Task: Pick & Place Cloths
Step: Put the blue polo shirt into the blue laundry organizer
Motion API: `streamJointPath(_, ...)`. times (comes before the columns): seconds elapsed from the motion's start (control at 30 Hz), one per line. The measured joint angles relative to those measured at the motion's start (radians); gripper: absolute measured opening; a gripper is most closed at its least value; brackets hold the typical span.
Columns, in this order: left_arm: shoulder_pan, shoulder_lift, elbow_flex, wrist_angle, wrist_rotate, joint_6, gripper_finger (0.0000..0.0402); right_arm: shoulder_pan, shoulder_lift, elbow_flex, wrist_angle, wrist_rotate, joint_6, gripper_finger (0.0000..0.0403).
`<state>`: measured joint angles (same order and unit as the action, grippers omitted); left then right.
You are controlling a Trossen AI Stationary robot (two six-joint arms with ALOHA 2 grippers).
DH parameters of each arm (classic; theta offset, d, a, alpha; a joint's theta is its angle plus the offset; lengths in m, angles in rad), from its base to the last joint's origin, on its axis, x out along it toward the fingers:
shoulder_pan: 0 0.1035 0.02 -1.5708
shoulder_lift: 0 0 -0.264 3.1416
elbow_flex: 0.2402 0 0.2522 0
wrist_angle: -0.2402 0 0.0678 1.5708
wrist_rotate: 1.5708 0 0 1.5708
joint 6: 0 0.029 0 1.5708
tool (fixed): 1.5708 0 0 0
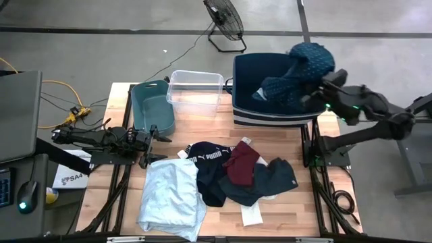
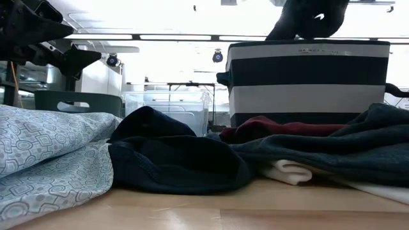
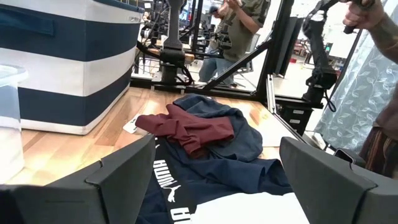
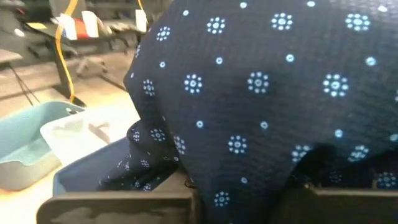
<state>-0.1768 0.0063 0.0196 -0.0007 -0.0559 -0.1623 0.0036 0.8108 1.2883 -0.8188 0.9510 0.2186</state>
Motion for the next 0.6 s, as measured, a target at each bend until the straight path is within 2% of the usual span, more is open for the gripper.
streamJointPath(0.17, 0.0, 0.0, 0.0, 0.0, 0.0, 0.0, 0.0337, -0.262, 0.139, 0.045, -0.058, -0.284, 0.105, 0.0034)
streamJointPath(0.3, 0.0, 0.0, 0.0, 0.0, 0.0, 0.0, 0.0337, -0.415, 0.249, 0.052, -0.114, -0.459, 0.188, 0.0034)
streamJointPath(0.6, 0.0, 0.0, 0.0, 0.0, 0.0, 0.0, 0.0337, -0.558, 0.436, 0.053, -0.212, -0.678, 0.31, 0.0034)
